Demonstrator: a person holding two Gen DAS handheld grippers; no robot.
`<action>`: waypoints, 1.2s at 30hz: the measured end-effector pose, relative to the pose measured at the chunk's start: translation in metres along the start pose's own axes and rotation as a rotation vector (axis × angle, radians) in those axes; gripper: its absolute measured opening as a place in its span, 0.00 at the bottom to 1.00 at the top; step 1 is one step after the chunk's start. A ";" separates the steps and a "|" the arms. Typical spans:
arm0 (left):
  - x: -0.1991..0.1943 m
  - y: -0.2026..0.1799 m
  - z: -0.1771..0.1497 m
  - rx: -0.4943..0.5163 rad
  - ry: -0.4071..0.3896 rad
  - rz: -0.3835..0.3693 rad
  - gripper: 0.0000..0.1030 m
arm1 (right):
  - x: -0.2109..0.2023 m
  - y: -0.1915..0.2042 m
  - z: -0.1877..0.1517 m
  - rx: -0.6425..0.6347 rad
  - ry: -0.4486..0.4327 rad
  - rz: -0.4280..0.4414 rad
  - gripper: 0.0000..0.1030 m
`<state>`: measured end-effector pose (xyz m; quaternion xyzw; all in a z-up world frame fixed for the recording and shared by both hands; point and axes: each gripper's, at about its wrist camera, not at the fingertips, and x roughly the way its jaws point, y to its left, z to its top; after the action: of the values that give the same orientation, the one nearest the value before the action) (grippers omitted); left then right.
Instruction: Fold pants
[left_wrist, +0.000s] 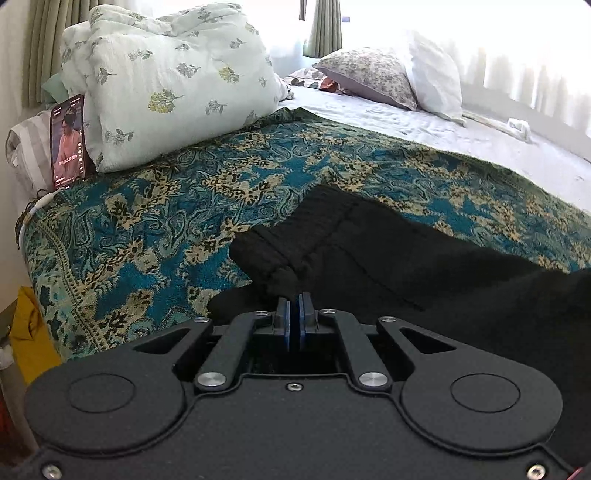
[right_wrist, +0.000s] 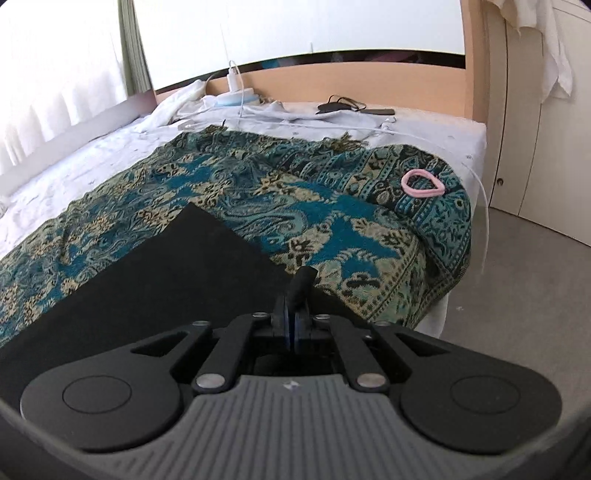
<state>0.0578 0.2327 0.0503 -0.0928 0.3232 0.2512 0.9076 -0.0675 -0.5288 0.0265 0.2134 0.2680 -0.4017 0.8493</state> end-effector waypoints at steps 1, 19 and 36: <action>-0.001 0.001 0.002 -0.008 -0.002 -0.003 0.06 | -0.001 0.001 0.000 0.001 -0.008 -0.008 0.06; -0.008 -0.011 -0.007 0.114 0.020 0.031 0.40 | -0.013 0.011 -0.004 -0.100 -0.017 -0.102 0.56; -0.108 -0.072 -0.031 0.229 -0.078 -0.308 0.87 | -0.142 0.154 -0.088 -0.448 -0.151 0.442 0.77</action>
<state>0.0066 0.1176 0.0950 -0.0276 0.2962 0.0745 0.9518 -0.0455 -0.3073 0.0708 0.0436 0.2332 -0.1530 0.9593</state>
